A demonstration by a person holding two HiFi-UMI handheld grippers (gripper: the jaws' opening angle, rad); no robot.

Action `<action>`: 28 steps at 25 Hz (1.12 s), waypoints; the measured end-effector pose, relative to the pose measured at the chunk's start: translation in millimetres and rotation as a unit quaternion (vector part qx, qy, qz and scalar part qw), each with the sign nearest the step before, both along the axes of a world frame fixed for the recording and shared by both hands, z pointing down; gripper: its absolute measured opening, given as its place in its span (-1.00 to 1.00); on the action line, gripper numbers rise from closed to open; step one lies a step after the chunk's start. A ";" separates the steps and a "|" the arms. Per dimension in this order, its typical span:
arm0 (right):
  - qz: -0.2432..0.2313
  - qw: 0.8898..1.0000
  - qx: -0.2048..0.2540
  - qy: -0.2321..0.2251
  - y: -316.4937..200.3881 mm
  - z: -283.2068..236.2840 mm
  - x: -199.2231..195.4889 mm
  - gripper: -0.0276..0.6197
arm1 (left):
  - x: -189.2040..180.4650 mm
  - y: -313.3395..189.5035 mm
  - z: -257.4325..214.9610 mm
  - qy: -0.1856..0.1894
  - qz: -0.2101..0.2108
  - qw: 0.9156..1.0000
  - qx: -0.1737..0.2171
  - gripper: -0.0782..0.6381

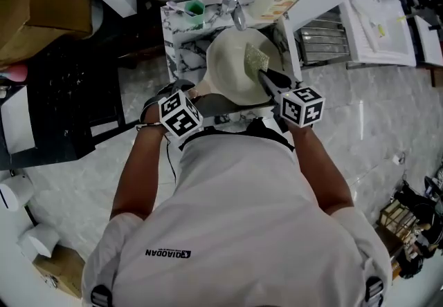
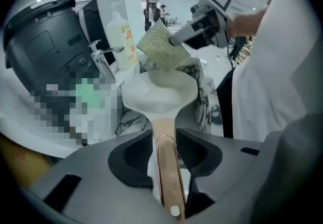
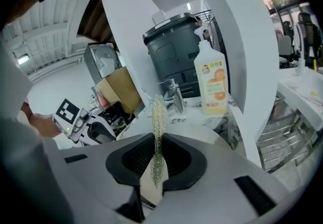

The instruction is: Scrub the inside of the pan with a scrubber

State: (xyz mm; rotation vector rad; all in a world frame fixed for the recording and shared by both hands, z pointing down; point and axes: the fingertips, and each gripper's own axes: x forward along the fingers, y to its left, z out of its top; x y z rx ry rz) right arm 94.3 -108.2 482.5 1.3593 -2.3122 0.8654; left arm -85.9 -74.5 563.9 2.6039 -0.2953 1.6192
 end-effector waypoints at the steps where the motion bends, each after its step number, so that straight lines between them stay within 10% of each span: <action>1: -0.014 1.000 -0.001 0.006 -1.7 2.2 0.5 -0.69 | -2.8 0.0 8.7 -0.022 0.012 1.000 0.000 -0.34; 7: -0.087 0.996 -0.015 0.018 -2.4 18.2 2.6 -0.69 | -7.2 3.3 42.0 -0.071 0.010 0.997 -0.024 -0.28; 17: -0.081 0.996 -0.038 -0.012 -28.1 41.5 20.8 -0.69 | 10.3 -4.2 65.9 -0.086 -0.032 0.996 0.003 -0.23; 28: -0.070 0.983 -0.027 0.165 -94.1 97.6 41.5 -0.69 | 17.4 -5.1 66.1 -0.054 -0.069 0.996 -0.021 -0.21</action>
